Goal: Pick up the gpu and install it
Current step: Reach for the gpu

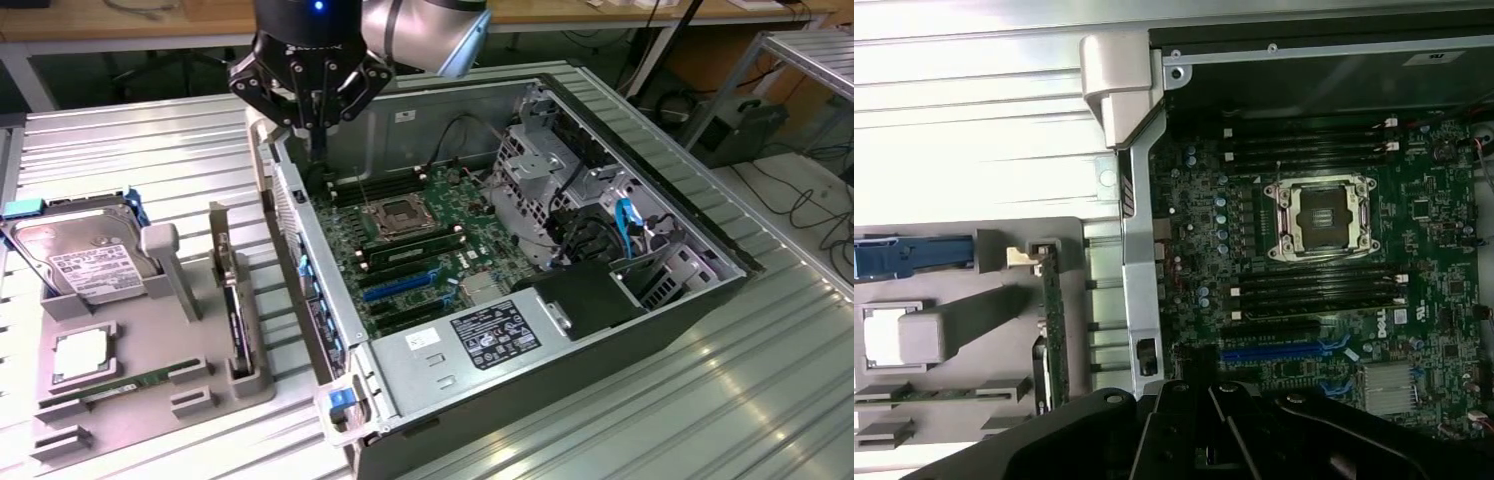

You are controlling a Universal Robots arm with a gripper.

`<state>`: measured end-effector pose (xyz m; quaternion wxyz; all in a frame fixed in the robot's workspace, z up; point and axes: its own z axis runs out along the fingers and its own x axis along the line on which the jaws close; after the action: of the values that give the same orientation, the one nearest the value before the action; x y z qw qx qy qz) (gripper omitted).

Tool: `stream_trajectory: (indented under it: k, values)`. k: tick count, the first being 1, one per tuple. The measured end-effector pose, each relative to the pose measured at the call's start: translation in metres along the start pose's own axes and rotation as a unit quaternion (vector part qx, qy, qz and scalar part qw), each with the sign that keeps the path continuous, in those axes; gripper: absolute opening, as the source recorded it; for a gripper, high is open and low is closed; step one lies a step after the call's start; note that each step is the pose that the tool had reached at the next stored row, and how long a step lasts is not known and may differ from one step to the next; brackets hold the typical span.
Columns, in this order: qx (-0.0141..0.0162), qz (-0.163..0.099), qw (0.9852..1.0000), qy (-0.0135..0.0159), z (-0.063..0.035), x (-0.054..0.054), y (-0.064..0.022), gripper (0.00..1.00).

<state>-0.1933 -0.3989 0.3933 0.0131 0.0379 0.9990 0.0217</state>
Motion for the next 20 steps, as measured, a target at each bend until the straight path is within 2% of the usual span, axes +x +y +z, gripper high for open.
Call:
stream_trajectory:
  k: [20]
  values:
    - [0.0000, 0.000, 1.0000, 0.0000, -0.0004, 0.013, -0.0010, 0.11]
